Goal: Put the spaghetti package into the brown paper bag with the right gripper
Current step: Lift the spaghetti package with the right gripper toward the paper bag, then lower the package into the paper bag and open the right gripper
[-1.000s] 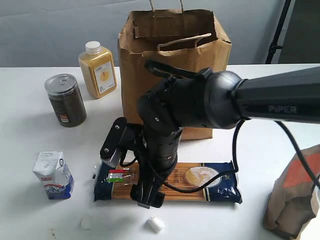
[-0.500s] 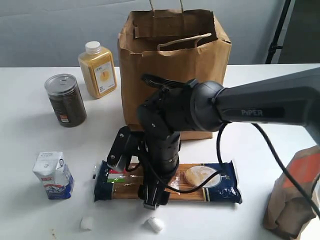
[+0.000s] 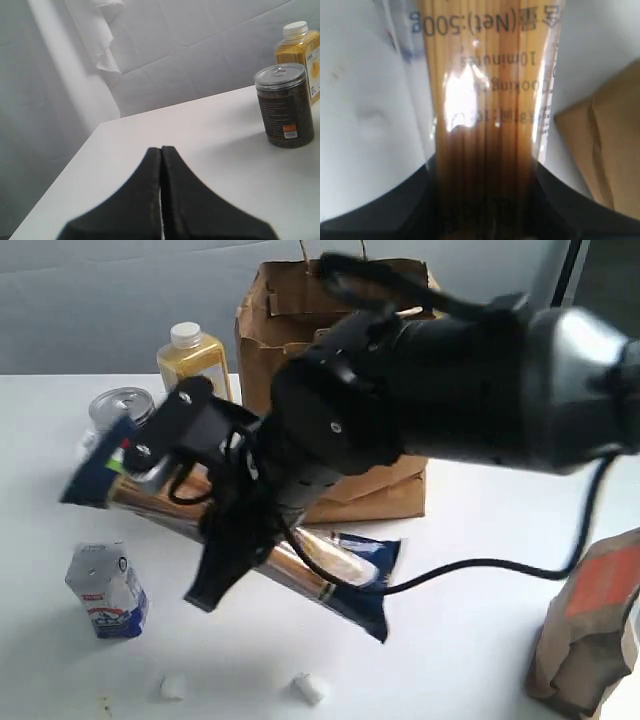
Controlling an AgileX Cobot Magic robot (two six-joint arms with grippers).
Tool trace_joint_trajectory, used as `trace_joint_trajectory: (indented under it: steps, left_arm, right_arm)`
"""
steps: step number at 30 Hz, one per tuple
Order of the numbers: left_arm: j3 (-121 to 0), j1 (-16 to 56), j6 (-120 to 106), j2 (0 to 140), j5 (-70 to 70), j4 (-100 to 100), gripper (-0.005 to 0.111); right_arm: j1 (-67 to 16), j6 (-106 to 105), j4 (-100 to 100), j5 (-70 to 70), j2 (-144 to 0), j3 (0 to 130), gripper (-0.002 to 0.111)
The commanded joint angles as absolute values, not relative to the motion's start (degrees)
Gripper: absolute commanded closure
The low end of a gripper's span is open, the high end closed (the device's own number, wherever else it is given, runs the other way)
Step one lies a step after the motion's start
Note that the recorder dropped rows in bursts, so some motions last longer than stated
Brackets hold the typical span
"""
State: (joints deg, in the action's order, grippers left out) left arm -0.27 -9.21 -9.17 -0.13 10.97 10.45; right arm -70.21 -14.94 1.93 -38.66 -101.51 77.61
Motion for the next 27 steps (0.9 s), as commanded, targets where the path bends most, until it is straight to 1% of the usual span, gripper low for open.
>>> trace_joint_trajectory:
  steps: [1,2,4,5,7,9,15,18,22,25,27]
  left_arm:
    - [0.0,-9.11,-8.96,0.0,10.82,10.18,0.107]
    - [0.0,-9.11,-8.96,0.0,10.82,10.18,0.107]
    - [0.0,-9.11,-8.96,0.0,10.82,10.18,0.107]
    - [0.0,-9.11,-8.96,0.0,10.82,10.18,0.107]
    - [0.0,-9.11,-8.96,0.0,10.82,10.18,0.107]
    - [0.0,-9.11,-8.96,0.0,10.82,10.18,0.107]
    - [0.0,-9.11,-8.96,0.0,10.82,10.18,0.107]
    - [0.0,-9.11,-8.96,0.0,10.82,10.18,0.107]
    - [0.0,-9.11,-8.96,0.0,10.82,10.18,0.107]
    - [0.0,-9.11,-8.96,0.0,10.82,10.18,0.107]
    - [0.0,-9.11,-8.96,0.0,10.82,10.18,0.107]
  right_arm:
    - [-75.55,-14.51,-0.48,-26.37,-91.67,78.1,0.108]
    - [-76.07,-14.51,-0.48,-22.32,-90.0,78.1,0.108]
    - [-75.31,-14.51,0.0,-9.62,-86.59,78.1,0.108]
    - [-74.61,-14.51,0.0,-7.05,-86.12,78.1,0.108]
    - [-72.07,-14.51,0.0,-0.85,-85.63,78.1,0.108]
    - [-67.41,-14.51,-0.49,7.07,-85.63,78.1,0.108]
    - [-59.68,-14.51,-4.23,17.88,-85.63,78.1,0.108]
    - [-55.54,-14.51,-5.8,20.33,-85.79,78.1,0.108]
    - [-49.58,-14.51,-5.8,19.92,-88.44,78.1,0.108]
    - [-47.16,-13.03,-5.8,14.82,-91.44,78.1,0.108]
    - [-46.46,-13.78,-4.92,8.8,-93.34,78.1,0.108]
